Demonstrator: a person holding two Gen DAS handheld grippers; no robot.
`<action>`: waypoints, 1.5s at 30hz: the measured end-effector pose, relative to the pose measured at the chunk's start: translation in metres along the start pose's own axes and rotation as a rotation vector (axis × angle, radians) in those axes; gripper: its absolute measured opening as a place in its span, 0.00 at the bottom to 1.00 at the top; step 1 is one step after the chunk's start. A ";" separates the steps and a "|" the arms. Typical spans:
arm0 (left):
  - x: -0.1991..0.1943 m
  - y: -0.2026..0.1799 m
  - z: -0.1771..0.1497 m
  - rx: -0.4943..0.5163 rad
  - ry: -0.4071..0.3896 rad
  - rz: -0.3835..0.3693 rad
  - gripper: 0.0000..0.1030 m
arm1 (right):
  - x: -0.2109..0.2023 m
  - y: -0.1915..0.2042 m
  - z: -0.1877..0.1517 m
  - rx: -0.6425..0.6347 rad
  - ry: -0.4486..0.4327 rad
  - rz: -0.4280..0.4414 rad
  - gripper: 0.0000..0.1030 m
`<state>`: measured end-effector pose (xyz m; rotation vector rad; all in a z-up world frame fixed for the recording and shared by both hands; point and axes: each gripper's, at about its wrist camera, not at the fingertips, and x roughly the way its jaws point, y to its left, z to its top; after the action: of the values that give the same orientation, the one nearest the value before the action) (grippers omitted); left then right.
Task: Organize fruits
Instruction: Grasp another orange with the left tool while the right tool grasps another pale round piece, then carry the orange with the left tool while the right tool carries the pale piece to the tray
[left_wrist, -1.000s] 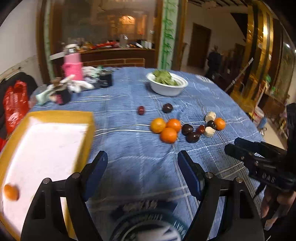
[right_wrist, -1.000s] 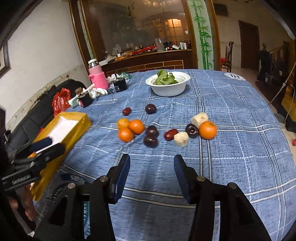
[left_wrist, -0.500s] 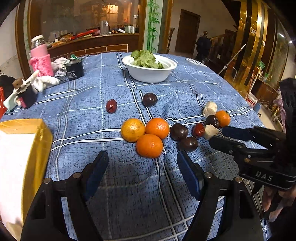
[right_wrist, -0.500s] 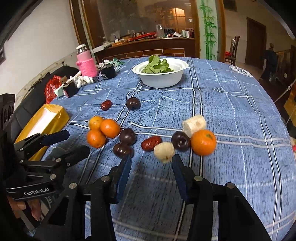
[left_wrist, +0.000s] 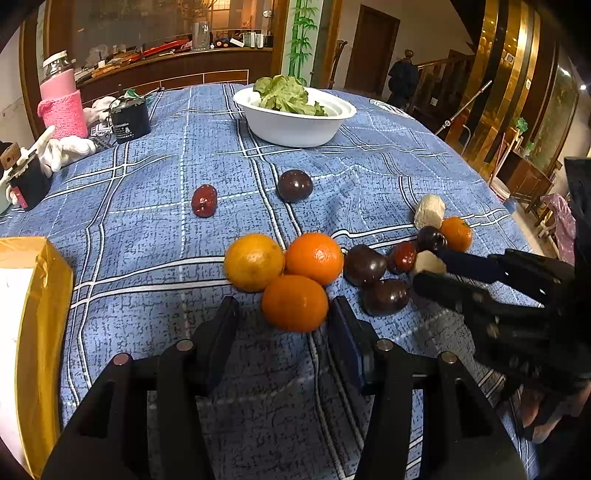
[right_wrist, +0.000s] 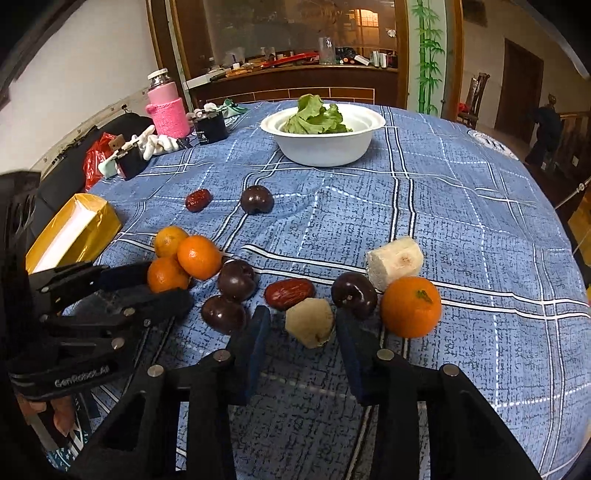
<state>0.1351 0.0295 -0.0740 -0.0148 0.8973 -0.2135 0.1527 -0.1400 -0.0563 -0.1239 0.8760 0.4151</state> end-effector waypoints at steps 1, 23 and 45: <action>0.001 -0.002 0.000 0.009 -0.001 0.007 0.48 | -0.001 0.001 -0.001 -0.005 -0.002 0.006 0.37; 0.000 -0.001 0.002 0.004 -0.001 -0.025 0.29 | 0.007 0.004 -0.004 -0.024 0.018 -0.018 0.29; -0.077 0.007 -0.022 -0.042 -0.092 -0.001 0.29 | -0.053 0.017 -0.029 0.048 -0.059 -0.009 0.29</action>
<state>0.0727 0.0524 -0.0287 -0.0634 0.8096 -0.1930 0.0946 -0.1485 -0.0332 -0.0705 0.8264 0.3874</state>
